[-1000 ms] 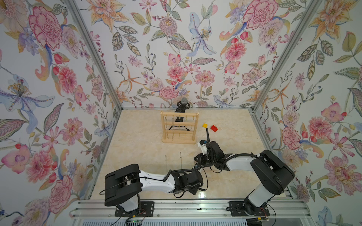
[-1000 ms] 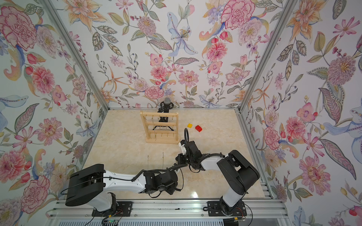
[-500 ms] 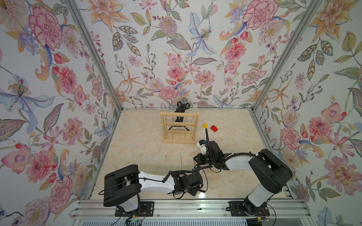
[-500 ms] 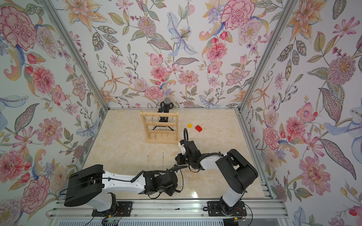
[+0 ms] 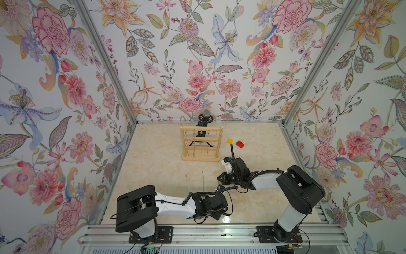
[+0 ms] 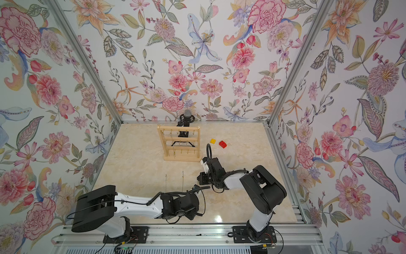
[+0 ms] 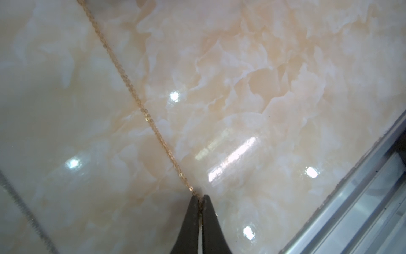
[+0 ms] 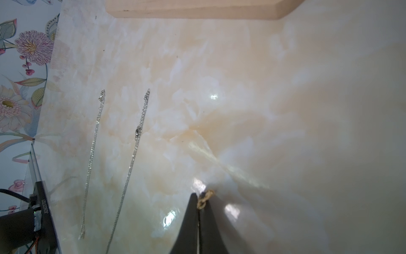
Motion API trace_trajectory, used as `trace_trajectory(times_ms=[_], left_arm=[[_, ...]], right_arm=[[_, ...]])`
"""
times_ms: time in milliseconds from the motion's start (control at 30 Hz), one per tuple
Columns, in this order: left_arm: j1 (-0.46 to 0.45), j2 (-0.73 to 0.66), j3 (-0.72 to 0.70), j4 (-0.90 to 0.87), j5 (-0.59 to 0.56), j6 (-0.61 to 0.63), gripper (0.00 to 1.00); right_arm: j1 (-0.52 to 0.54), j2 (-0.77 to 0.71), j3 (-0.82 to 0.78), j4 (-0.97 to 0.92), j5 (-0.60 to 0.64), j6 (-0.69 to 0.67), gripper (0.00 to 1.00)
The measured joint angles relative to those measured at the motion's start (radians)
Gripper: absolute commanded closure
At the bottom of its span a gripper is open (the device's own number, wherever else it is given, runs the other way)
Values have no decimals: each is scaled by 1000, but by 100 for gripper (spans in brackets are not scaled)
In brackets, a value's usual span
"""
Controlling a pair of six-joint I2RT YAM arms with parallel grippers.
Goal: Take the necklace off the jewelry display stand
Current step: Place the necklace at the center of the board.
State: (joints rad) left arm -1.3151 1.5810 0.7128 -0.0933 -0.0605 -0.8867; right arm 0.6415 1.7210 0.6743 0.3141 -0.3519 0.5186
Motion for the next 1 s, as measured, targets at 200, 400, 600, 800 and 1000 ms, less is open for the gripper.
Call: trace_trajectory(times_ms=[200, 400, 600, 800, 1000], left_arm=[[-16, -5, -5, -1, 4, -5, 92], [-26, -5, -5, 0, 4, -12, 92], [-27, -11, -7, -6, 6, -12, 92], [-28, -22, -12, -23, 8, -12, 87], [-28, -23, -10, -23, 8, -11, 80]], right_arm=[[-21, 9, 24, 6, 24, 3, 86], [-34, 9, 34, 16, 42, 6, 84], [-37, 9, 40, 17, 46, 6, 82], [-49, 9, 45, 15, 46, 6, 80], [-62, -27, 45, -5, 48, 6, 78]])
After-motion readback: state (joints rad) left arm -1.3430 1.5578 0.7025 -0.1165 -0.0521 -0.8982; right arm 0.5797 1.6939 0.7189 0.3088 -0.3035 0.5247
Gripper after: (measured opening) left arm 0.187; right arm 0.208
